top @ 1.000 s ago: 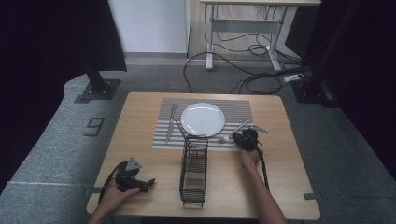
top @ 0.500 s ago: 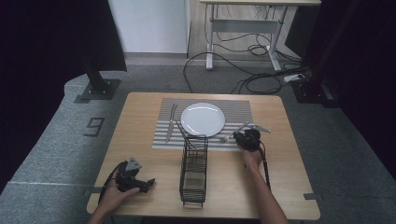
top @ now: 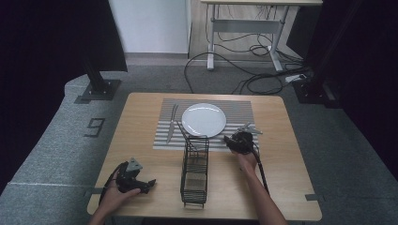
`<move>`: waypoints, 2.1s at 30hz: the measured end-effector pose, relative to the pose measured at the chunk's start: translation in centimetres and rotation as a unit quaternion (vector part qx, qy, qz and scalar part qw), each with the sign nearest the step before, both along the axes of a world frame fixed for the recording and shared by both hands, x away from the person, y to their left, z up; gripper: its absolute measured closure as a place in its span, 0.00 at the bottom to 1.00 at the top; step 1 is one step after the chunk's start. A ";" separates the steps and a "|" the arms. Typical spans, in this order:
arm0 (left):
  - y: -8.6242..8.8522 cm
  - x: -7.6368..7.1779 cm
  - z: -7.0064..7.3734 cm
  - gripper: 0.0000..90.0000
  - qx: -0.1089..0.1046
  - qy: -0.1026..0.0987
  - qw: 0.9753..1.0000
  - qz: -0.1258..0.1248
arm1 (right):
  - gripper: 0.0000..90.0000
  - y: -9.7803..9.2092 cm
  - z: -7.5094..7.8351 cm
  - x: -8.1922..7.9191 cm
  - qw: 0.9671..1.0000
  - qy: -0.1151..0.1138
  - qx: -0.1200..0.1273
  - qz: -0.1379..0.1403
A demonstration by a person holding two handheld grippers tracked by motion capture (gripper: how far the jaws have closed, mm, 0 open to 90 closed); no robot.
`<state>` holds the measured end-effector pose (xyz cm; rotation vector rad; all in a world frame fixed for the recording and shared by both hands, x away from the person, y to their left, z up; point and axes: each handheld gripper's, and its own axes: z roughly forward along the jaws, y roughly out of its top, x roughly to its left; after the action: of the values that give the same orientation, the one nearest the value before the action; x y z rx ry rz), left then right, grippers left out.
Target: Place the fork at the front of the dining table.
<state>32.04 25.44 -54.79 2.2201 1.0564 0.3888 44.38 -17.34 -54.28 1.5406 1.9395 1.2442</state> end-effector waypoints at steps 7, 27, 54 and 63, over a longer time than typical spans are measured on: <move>0.0 0.0 0.0 0.00 0.000 0.000 1.000 0.000 | 0.54 2.6 0.1 -0.4 0.999 -0.014 -0.031 0.027; 0.0 0.0 0.0 0.00 0.000 0.000 1.000 0.000 | 0.91 0.5 0.6 -2.6 0.997 -0.016 -0.068 0.031; 0.0 0.0 0.0 0.00 0.000 0.000 1.000 0.000 | 0.70 -7.4 1.1 -6.1 0.998 0.000 -0.042 -0.038; 0.0 0.0 0.0 0.00 0.000 0.000 1.000 0.000 | 0.57 -5.1 0.7 -5.1 0.998 0.008 -0.048 -0.035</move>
<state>32.04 25.44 -54.79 2.2206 1.0554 0.3886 39.31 -22.48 -53.57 1.5609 1.9097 1.0965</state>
